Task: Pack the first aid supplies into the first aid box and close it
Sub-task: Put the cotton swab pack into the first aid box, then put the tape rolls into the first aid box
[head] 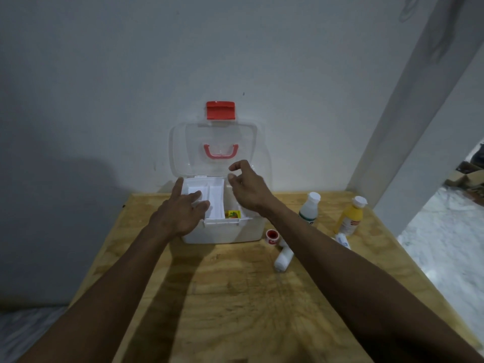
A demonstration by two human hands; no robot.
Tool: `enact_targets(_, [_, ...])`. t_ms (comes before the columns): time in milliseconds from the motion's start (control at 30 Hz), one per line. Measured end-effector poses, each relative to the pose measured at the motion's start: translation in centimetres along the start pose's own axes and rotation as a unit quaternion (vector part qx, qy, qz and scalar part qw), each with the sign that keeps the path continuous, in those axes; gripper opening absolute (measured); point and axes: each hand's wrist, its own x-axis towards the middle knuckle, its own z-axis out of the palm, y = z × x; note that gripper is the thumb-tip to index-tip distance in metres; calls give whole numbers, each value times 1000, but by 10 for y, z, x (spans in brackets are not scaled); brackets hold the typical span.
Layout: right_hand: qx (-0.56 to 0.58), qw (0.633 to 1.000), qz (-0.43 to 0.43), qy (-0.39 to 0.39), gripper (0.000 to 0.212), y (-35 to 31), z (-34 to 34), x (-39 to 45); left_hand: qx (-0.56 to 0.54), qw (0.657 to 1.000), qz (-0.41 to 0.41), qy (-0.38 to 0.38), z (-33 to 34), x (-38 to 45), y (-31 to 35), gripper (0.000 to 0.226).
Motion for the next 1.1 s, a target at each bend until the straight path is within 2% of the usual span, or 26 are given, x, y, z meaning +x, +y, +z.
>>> enact_targets(100, [27, 994, -39, 97, 22, -4, -26, -21, -1, 1000, -4, 13, 2, 0, -5, 55])
enact_targets(167, [48, 985, -51, 156, 16, 7, -47, -42, 17, 998, -22, 48, 5, 0, -10, 60])
enact_targets(233, [46, 978, -49, 198, 11, 25, -66, -67, 36, 988, -16, 148, 10, -6, -8, 59])
enact_targets(333, [13, 968, -39, 247, 9, 55, -82, -110, -13, 934, 47, 353, 17, -34, 18, 48])
enact_targets(400, [-5, 966, -31, 258, 8, 75, -84, -129, -69, 908, 79, 405, 30, -56, 41, 40])
enact_targets(467, [-41, 967, -31, 249, 10, 94, -80, -137, -112, 914, 110, 375, 52, -73, 63, 34])
enact_targets(567, [-86, 974, -17, 208, 17, 111, -70, -138, -169, 944, 104, 264, 91, -86, 88, 37])
enact_targets(667, [-89, 981, 12, 172, 23, 117, -62, -135, -151, 966, 86, 191, 120, -84, 99, 40])
enact_targets(800, [-103, 983, 42, 147, 21, 122, -56, -128, -91, 978, 87, 164, 131, -71, 106, 30])
enact_targets(933, [-150, 979, 49, 127, 25, 128, -53, -126, -39, 988, 49, 138, 136, -64, 109, 33])
enact_targets(1033, [-186, 973, 45, 128, 31, 133, -53, -128, -22, 989, 51, 138, 139, -65, 104, 33])
enact_targets(1100, [-196, 972, 43, 125, 28, 134, -55, -129, -29, 988, 54, 145, 138, -69, 101, 31])
